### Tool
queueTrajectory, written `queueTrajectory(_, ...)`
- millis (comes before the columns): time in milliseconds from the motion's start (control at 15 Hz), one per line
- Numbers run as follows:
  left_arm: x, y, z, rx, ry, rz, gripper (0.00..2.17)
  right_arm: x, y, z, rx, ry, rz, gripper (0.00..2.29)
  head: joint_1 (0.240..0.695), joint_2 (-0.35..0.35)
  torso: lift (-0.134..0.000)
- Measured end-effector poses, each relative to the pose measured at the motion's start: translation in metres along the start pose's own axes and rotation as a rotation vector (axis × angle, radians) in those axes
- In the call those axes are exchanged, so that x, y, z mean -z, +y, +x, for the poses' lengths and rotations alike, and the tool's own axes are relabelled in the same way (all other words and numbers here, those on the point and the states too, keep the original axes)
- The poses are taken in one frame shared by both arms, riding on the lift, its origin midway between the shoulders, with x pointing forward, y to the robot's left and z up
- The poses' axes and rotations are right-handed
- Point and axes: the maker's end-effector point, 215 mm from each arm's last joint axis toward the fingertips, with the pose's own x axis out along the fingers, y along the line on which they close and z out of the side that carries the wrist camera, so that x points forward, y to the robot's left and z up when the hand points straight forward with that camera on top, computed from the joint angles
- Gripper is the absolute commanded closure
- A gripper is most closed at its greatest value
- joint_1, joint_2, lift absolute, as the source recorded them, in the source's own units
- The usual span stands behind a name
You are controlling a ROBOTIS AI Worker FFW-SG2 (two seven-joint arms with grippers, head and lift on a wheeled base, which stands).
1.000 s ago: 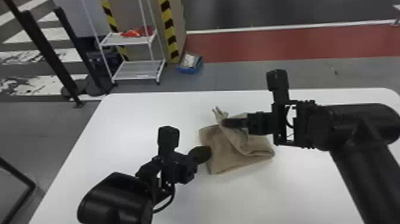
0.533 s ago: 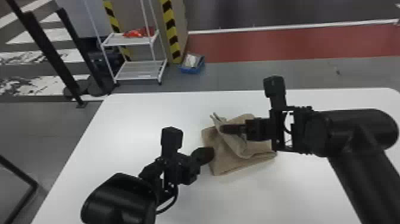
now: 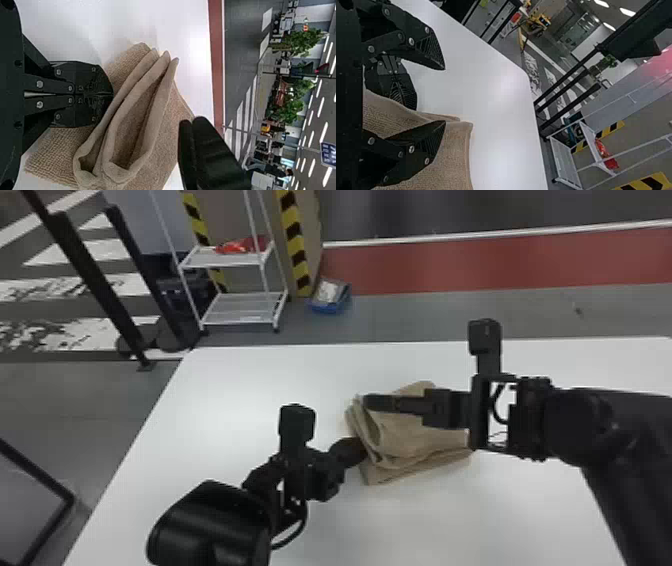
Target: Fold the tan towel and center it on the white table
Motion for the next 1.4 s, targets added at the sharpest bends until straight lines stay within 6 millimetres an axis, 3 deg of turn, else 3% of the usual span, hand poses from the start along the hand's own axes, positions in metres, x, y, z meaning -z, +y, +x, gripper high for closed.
queueTrajectory(67, 0.001, 0.0, 0.0, 0.0, 0.001, -0.001, 1.73, -0.003, -0.002, -0.01, 0.006, -0.014, -0.001, 0.14, 0.695, 0.176, -0.112)
queueTrajectory(133, 0.001, -0.001, 0.0, -0.001, 0.001, -0.001, 1.73, -0.004, -0.007, -0.024, 0.02, -0.023, -0.006, 0.56, 0.695, 0.165, -0.112)
queueTrajectory(200, 0.0, 0.0, 0.0, -0.003, -0.001, -0.001, 1.73, -0.002, -0.014, -0.041, 0.035, -0.031, -0.011, 1.23, 0.695, 0.152, -0.112)
queueTrajectory(267, -0.001, -0.001, -0.001, -0.004, -0.008, 0.0, 1.73, 0.003, -0.023, -0.059, 0.052, -0.038, -0.016, 1.64, 0.695, 0.121, -0.112)
queueTrajectory(533, -0.003, -0.005, -0.004, -0.001, -0.027, -0.006, 1.73, 0.036, -0.057, -0.117, 0.172, -0.09, -0.091, 1.69, 0.695, 0.048, -0.112)
queueTrajectory(800, -0.004, -0.01, -0.002, 0.006, -0.03, -0.017, 1.73, 0.056, -0.061, -0.145, 0.302, -0.251, -0.283, 1.69, 0.695, 0.018, -0.112)
queueTrajectory(1133, -0.006, -0.011, -0.002, 0.009, -0.038, -0.013, 1.73, 0.091, -0.083, -0.133, 0.345, -0.212, -0.312, 1.69, 0.695, 0.012, -0.112)
queueTrajectory(1400, -0.012, -0.008, -0.004, 0.009, -0.052, -0.015, 1.73, 0.097, -0.103, -0.118, 0.347, -0.201, -0.299, 1.69, 0.695, 0.018, -0.112)
